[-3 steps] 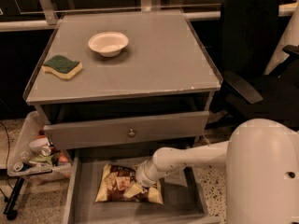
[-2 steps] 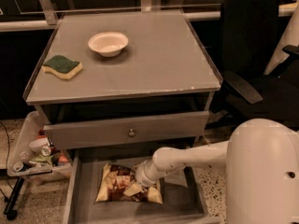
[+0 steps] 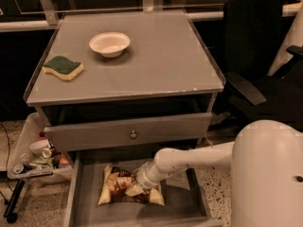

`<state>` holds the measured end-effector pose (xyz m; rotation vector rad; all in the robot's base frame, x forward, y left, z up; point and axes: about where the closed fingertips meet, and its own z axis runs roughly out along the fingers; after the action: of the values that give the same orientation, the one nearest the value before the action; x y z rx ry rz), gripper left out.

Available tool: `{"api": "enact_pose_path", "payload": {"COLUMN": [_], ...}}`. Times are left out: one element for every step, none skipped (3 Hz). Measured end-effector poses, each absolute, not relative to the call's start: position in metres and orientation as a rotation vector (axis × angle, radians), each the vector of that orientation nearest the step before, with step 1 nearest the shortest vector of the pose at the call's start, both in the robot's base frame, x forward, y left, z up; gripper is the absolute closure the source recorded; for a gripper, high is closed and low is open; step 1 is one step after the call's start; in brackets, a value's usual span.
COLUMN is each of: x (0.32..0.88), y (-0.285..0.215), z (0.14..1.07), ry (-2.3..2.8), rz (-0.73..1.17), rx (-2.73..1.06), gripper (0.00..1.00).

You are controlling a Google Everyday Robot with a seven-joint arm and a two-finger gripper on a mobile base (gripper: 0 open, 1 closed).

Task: Pick brown chip bag from middle drawer and place on counter

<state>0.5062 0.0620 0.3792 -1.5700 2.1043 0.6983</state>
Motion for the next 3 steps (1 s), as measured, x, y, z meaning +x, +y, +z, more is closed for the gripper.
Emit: {"api": "enact_pose_path", "payload": {"x": [0.503,0.497,0.483], "y": [0.05,0.016,-0.031], "z": [0.424,0.48,0.532], "ry": [2.069,2.065,2.119], "rz": [0.7,0.681,0.598], "rx": [-1.549,-1.505,-1.462], "gripper": [1.0,1.0,1.0]}}
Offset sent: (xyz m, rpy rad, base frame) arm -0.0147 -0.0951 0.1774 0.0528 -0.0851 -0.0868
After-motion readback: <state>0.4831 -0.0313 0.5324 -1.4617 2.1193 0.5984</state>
